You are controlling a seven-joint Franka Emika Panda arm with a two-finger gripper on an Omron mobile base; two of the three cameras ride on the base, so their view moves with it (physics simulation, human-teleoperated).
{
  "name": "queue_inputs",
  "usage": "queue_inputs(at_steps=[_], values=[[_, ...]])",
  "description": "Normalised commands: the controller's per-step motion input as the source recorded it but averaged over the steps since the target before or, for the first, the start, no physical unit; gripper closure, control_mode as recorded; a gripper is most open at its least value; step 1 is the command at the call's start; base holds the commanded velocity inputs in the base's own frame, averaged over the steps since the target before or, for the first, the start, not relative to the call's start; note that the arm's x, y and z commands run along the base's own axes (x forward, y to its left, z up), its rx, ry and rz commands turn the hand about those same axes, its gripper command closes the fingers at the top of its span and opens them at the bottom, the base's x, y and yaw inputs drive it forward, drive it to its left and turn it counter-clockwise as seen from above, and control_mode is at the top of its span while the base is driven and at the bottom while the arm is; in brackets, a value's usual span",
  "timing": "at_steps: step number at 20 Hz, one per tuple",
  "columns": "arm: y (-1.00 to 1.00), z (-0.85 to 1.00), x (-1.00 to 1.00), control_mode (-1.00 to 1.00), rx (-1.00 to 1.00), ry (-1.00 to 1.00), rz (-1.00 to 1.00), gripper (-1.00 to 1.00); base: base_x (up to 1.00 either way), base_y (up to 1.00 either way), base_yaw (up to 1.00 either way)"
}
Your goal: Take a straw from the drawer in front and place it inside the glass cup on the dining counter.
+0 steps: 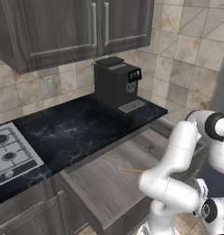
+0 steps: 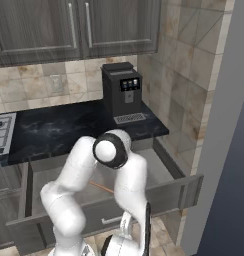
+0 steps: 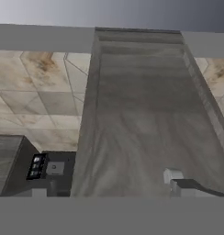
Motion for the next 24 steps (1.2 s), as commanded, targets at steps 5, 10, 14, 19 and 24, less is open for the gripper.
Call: queue_inputs(at_steps=[5,10,14,19,24], values=[[-0.08,1.00,0.46,-1.00,0.01,0.31,0.00,-1.00,0.00,0.00,0.00],[0.00,1.00,0.44,-1.00,0.00,0.34,0.00,-1.00,0.00,0.00,0.00],[0.00,1.00,0.32,-1.00,0.00,0.29,0.00,-1.00,0.00,0.00,0.00],[0.00,1.00,0.28,-1.00,0.00,0.32,0.02,-1.00,0.00,0.00,0.00],[0.00,1.00,0.31,-1.00,0.00,0.36,0.05,-1.00,0.00,0.00,0.00]])
